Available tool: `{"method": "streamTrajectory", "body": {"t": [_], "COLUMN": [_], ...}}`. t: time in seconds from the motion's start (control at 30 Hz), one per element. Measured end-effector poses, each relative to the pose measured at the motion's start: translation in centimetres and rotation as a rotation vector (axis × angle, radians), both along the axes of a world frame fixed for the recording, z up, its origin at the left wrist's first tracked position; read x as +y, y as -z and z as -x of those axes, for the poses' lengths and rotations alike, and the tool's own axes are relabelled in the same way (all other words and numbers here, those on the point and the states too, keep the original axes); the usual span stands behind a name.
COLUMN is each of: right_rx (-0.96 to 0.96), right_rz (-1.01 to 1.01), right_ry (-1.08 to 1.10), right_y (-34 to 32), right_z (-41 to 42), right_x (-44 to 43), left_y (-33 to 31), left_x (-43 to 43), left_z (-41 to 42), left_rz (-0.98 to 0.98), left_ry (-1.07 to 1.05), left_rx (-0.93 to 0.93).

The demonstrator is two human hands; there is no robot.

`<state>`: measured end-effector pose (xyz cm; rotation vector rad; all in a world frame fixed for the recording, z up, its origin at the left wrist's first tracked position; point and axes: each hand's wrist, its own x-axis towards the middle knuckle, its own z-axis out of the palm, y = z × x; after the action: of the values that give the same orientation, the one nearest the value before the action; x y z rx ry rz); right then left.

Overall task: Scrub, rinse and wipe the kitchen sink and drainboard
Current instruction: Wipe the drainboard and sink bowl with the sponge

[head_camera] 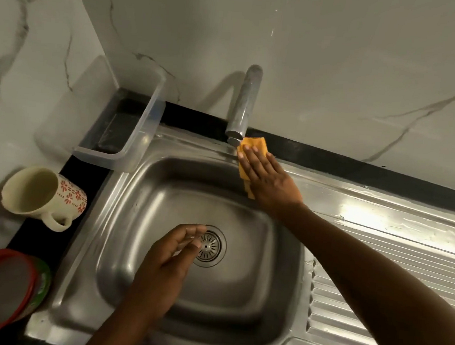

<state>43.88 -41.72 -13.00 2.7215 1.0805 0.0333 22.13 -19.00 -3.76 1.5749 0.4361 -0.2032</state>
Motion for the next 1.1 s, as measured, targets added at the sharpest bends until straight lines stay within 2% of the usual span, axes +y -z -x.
{"method": "streamTrajectory", "body": {"t": [0.53,0.8,0.87,0.9,1.03,1.1], "right_rx": [0.186,0.321,0.347,0.331,0.227,0.324], "right_rz": [-0.117,-0.054,-0.187,-0.322,-1.006,-1.429], "right_ry": [0.565,0.817,0.903,0.97,1.249,1.394], "right_y": [-1.5,-4.9,-6.3,-7.4,-11.4,-13.0], "right_z": [5.0,8.9,9.2,9.6,12.0,12.8], "right_x": [-11.2,-14.6,-15.4,-15.7,-17.3,-18.2], "left_y": [0.4,-1.3,-1.8,-2.0,-2.6,-2.7], "left_x": [-3.6,-3.7,-3.6,-3.5,-4.1,-4.7], "left_z": [1.3,2.8,3.2,3.3,3.6,3.6], "left_rz": [-0.027,-0.053,-0.047,-0.038,-0.001,0.016], "left_ry": [0.135,0.206,0.224,0.231,0.308,0.338], "left_rx": [-0.042,-0.061,-0.061,-0.063,-0.072,-0.09]}}
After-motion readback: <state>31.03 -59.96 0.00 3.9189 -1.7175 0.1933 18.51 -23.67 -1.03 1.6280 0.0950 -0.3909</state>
